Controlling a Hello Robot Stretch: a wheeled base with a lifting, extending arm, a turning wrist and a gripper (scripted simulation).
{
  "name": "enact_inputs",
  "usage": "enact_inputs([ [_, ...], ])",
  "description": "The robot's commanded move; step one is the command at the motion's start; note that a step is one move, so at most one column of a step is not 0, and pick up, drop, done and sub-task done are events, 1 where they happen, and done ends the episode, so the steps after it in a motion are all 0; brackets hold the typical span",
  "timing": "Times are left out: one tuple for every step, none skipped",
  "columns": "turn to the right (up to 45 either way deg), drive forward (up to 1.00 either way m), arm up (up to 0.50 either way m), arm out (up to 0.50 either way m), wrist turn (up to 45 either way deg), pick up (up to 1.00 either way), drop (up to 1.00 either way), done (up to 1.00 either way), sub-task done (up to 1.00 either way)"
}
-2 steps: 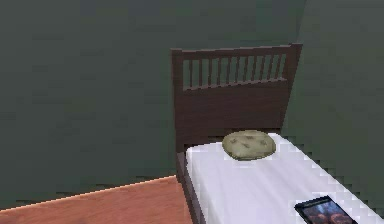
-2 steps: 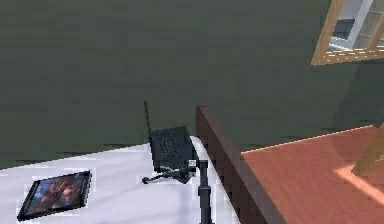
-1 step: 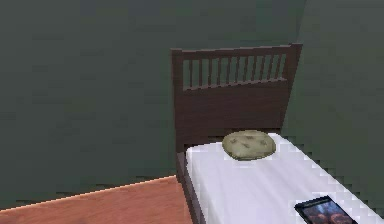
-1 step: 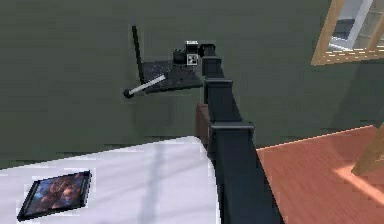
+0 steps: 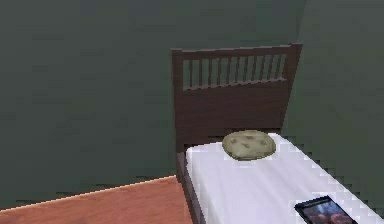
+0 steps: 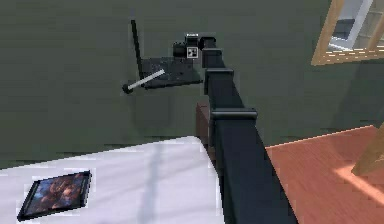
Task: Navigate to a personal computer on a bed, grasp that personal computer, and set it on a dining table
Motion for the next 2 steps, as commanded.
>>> enact_inputs([
  [0.0,0.00,0.00,0.00,-45.0,0.00,0.00,0.00,0.00],
  [0.0,0.00,0.00,0.00,-24.0,0.00,0.00,0.00,0.00],
])
